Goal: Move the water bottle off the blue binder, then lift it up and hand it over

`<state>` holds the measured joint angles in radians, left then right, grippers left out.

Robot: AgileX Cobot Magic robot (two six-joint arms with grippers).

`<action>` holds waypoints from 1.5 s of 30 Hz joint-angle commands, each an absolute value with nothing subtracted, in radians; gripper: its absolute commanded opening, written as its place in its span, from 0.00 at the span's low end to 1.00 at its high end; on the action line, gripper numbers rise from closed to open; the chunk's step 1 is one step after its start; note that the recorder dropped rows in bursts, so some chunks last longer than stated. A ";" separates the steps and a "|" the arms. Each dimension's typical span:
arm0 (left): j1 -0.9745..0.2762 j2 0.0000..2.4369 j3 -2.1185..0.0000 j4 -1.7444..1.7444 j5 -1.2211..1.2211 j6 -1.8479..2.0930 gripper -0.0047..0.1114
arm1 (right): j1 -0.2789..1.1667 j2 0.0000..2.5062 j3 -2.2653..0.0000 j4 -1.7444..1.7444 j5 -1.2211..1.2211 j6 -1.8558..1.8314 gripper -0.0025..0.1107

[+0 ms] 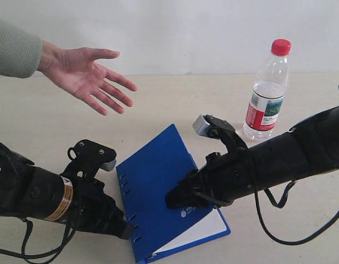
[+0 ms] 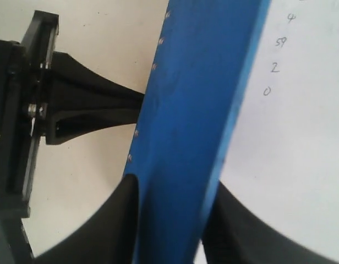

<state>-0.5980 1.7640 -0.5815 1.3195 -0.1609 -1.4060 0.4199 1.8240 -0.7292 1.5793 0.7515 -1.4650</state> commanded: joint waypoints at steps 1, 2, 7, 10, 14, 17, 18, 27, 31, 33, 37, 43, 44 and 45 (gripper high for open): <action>-0.597 1.715 -0.582 1.315 -0.021 -1.436 0.22 | 0.418 1.823 -0.733 1.564 0.756 -1.491 0.02; -0.597 1.699 -0.577 1.315 0.011 -1.443 0.29 | 0.418 1.823 -0.735 1.564 0.757 -1.494 0.02; -0.577 1.637 -0.545 1.315 -0.014 -1.447 0.71 | 0.418 1.799 -0.735 1.566 0.771 -1.512 0.02; -0.528 1.625 -0.533 1.315 -0.056 -1.447 0.75 | 0.416 1.752 -0.735 1.594 0.792 -1.541 0.02; -0.416 1.625 -0.510 1.315 -0.259 -1.447 0.75 | 0.416 1.670 -0.735 1.605 0.821 -1.554 0.02; -0.311 1.625 -0.468 1.224 -0.592 -1.345 0.75 | 0.416 1.629 -0.735 1.605 0.823 -1.542 0.02; -0.282 1.626 -0.452 1.187 -0.672 -1.298 0.75 | 0.416 1.624 -0.735 1.605 0.821 -1.538 0.02; -0.099 1.693 -0.349 1.013 -0.939 -1.140 0.75 | 0.416 1.615 -0.739 1.714 0.913 -1.555 0.02; -0.098 1.766 -0.348 1.043 -1.078 -1.137 0.77 | 0.416 1.615 -0.741 1.744 0.999 -1.579 0.02; -0.098 1.805 -0.348 1.034 -1.107 -1.116 0.78 | 0.416 1.615 -0.744 1.744 0.999 -1.579 0.02; -0.098 1.864 -0.348 0.989 -1.146 -1.062 0.79 | 0.416 1.615 -0.744 1.744 0.999 -1.572 0.02; -0.111 1.905 -0.365 0.953 -1.221 -0.980 0.79 | 0.416 1.615 -0.744 1.744 1.010 -1.552 0.02; -0.112 1.905 -0.370 0.953 -1.221 -0.974 0.79 | 0.416 1.615 -0.744 1.744 1.019 -1.552 0.02; -0.114 1.905 -0.374 0.961 -1.221 -0.975 0.79 | 0.418 1.615 -0.744 1.744 1.031 -1.552 0.02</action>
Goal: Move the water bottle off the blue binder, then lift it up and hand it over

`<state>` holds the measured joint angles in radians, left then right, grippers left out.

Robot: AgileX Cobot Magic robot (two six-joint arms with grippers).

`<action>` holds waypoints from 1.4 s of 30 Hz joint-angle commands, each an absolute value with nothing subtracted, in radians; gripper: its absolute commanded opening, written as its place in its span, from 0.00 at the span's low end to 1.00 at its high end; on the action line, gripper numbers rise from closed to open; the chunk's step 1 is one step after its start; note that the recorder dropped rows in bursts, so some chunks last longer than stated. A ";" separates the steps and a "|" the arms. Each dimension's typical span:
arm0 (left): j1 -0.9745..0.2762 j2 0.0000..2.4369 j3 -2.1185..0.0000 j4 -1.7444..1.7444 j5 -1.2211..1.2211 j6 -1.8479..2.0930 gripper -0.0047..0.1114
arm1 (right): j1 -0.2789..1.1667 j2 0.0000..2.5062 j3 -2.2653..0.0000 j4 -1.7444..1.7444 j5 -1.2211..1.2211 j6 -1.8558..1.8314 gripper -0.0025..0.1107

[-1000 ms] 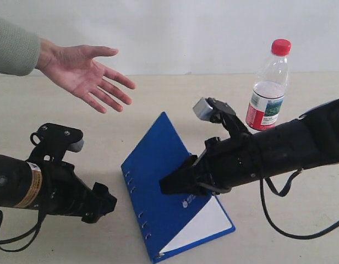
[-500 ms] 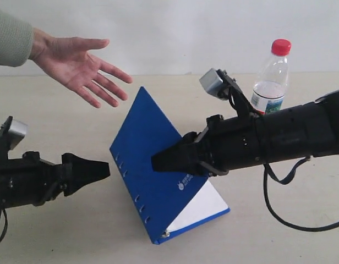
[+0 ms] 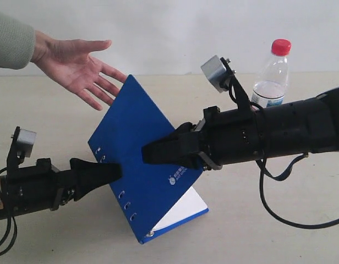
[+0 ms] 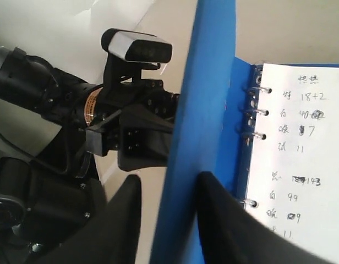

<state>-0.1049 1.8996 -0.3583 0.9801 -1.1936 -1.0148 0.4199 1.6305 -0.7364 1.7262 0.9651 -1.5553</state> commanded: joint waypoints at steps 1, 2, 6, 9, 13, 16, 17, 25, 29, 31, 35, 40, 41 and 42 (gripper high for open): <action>-0.114 1.905 -0.374 0.961 -1.221 -0.975 0.79 | 0.418 1.615 -0.744 1.744 1.042 -1.548 0.02; -0.114 1.905 -0.374 0.956 -1.221 -0.969 0.79 | 0.418 1.615 -0.744 1.744 1.049 -1.546 0.02; -0.114 1.905 -0.374 0.945 -1.221 -0.967 0.79 | 0.418 1.615 -0.744 1.744 1.058 -1.546 0.02; -0.114 1.890 -0.374 0.968 -1.221 -0.967 0.79 | 0.418 1.615 -0.744 1.744 1.015 -1.546 0.02; -0.114 1.846 -0.374 0.993 -1.221 -0.961 0.79 | 0.418 1.615 -0.744 1.744 0.858 -1.539 0.02; -0.114 1.836 -0.374 0.973 -1.221 -0.944 0.79 | 0.418 1.615 -0.744 1.744 0.943 -1.527 0.02; -0.114 1.838 -0.374 0.958 -1.221 -0.944 0.79 | 0.418 1.615 -0.747 1.744 0.984 -1.527 0.02; -0.114 1.838 -0.372 0.924 -1.221 -1.008 0.79 | 0.418 1.615 -0.777 1.744 1.042 -1.503 0.02; -0.151 1.836 -0.385 0.960 -1.221 -0.957 0.79 | 0.418 1.615 -0.803 1.744 1.088 -1.471 0.02; -0.163 1.838 -0.385 0.958 -1.221 -0.933 0.78 | 0.418 1.615 -0.803 1.744 1.076 -1.471 0.02; -0.163 1.838 -0.385 0.908 -1.221 -0.953 0.59 | 0.418 1.615 -0.803 1.744 1.076 -1.463 0.02; -0.163 1.838 -0.385 0.887 -1.221 -0.958 0.08 | 0.418 1.615 -0.803 1.744 1.093 -1.454 0.02; -0.163 1.838 -0.385 0.887 -1.221 -0.958 0.09 | 0.418 1.615 -0.803 1.744 1.093 -1.456 0.02; -0.163 1.838 -0.385 0.887 -1.221 -0.967 0.08 | 0.418 1.615 -0.803 1.744 1.088 -1.459 0.02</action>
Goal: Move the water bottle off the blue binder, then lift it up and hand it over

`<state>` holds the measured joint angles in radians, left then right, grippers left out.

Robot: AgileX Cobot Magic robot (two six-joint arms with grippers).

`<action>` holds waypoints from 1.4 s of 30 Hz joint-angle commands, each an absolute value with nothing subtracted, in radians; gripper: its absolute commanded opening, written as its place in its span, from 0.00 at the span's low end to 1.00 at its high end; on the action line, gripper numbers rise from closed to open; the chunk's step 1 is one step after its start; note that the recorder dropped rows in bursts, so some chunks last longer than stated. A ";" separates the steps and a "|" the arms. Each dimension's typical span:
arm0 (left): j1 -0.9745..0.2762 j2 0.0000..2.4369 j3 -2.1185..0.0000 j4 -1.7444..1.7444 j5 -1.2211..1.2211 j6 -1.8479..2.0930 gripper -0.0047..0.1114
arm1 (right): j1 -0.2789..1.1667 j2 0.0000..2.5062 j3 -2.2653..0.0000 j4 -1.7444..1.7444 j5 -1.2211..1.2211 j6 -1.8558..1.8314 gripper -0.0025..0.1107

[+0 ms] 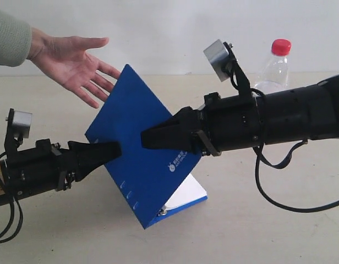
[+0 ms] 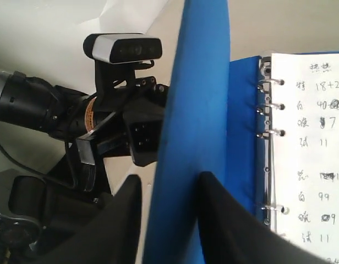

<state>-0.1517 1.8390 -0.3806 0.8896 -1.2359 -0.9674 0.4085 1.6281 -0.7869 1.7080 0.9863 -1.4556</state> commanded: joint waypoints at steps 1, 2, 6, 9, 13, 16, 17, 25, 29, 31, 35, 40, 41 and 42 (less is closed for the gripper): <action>-0.163 1.838 -0.385 0.887 -1.221 -0.976 0.08 | 0.418 1.615 -0.803 1.744 1.086 -1.471 0.02; -0.163 1.838 -0.385 0.887 -1.221 -0.978 0.08 | 0.418 1.615 -0.803 1.744 1.081 -1.482 0.02; -0.161 1.838 -0.383 0.887 -1.126 -0.994 0.08 | 0.418 1.615 -0.803 1.744 1.036 -1.510 0.15; -0.161 1.838 -0.377 0.885 -1.059 -0.996 0.08 | 0.418 1.615 -0.803 1.739 0.945 -1.527 0.42; -0.161 1.838 -0.373 0.885 -0.946 -1.016 0.08 | 0.418 1.615 -0.803 1.654 0.774 -1.491 0.74; -0.161 1.838 -0.373 0.882 -0.850 -1.016 0.08 | 0.418 1.615 -0.803 1.576 0.656 -1.448 0.71; -0.161 1.838 -0.373 0.882 -0.843 -1.016 0.08 | 0.418 1.615 -0.803 1.552 0.619 -1.424 0.68; -0.161 1.838 -0.373 0.895 -0.896 -1.016 0.08 | 0.418 1.629 -0.803 1.533 0.194 -1.396 0.36; -0.161 1.838 -0.373 0.895 -0.941 -1.016 0.08 | 0.418 1.687 -0.811 1.533 0.221 -1.420 0.16; -0.161 1.838 -0.373 0.897 -0.944 -1.016 0.08 | 0.418 1.732 -0.830 1.533 0.229 -1.449 0.07; -0.161 1.838 -0.373 0.917 -0.942 -1.016 0.08 | 0.418 1.821 -0.882 1.533 0.115 -1.429 0.02; -0.161 1.838 -0.373 0.929 -0.942 -1.016 0.08 | 0.418 1.899 -0.912 1.533 0.289 -1.422 0.02; -0.161 1.838 -0.373 0.924 -0.942 -1.016 0.08 | 0.418 1.908 -0.912 1.533 0.321 -1.423 0.02; -0.161 1.838 -0.373 0.924 -0.944 -1.016 0.08 | 0.418 1.917 -0.917 1.533 0.346 -1.423 0.02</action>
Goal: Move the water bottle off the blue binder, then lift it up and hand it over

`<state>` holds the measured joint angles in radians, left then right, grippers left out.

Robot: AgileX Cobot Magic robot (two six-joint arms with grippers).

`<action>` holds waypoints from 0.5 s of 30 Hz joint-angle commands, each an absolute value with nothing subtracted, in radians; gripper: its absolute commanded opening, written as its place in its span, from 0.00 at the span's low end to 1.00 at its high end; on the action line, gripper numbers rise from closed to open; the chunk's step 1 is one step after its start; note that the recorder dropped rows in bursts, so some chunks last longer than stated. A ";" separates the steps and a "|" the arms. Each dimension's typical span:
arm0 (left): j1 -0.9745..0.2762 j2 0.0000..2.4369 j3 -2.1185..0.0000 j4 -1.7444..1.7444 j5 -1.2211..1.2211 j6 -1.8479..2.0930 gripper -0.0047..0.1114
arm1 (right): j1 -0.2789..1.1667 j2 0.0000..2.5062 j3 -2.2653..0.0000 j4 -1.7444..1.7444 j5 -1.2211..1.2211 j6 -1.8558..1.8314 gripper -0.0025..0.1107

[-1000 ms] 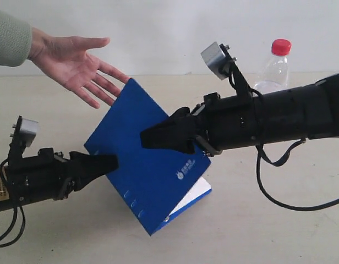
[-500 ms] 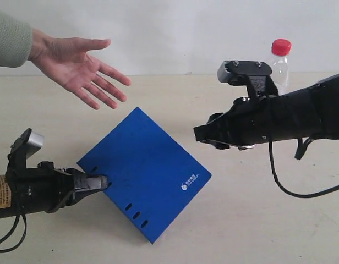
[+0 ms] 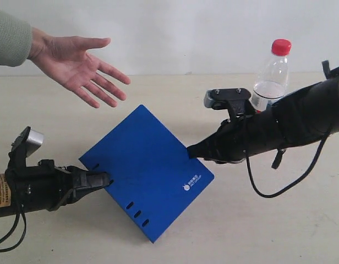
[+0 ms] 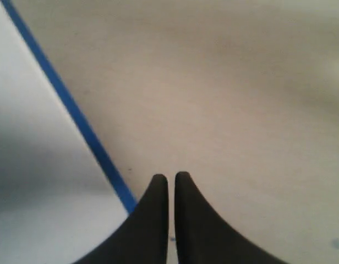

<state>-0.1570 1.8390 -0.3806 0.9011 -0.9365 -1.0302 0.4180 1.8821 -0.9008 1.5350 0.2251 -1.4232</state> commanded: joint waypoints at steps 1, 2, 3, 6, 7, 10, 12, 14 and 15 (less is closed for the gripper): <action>-0.161 1.838 -0.373 0.924 -0.946 -1.016 0.08 | 0.418 1.927 -0.919 1.533 0.365 -1.423 0.02; -0.161 1.838 -0.373 0.922 -0.946 -1.016 0.08 | 0.418 1.932 -0.919 1.533 0.375 -1.423 0.02; -0.161 1.838 -0.373 0.916 -0.946 -1.016 0.08 | 0.418 1.938 -0.919 1.533 0.389 -1.423 0.02; -0.161 1.838 -0.373 0.903 -0.946 -1.016 0.15 | 0.418 1.947 -0.919 1.531 0.449 -1.428 0.02; -0.161 1.838 -0.373 0.899 -0.946 -1.016 0.22 | 0.418 1.947 -0.919 1.531 0.474 -1.428 0.02; -0.161 1.838 -0.373 0.892 -0.953 -1.013 0.45 | 0.418 1.947 -0.921 1.531 0.524 -1.428 0.02; -0.161 1.838 -0.373 0.901 -0.965 -1.011 0.62 | 0.418 1.947 -0.921 1.531 0.543 -1.428 0.02; -0.161 1.838 -0.373 0.905 -0.990 -1.003 0.68 | 0.418 1.947 -0.921 1.531 0.577 -1.428 0.02; -0.161 1.838 -0.373 0.905 -1.002 -0.997 0.68 | 0.418 1.947 -0.921 1.531 0.595 -1.428 0.02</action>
<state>-0.1570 1.8390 -0.3806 0.8958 -0.9456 -1.0213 0.4170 1.9439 -0.9166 1.5350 0.5359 -1.4268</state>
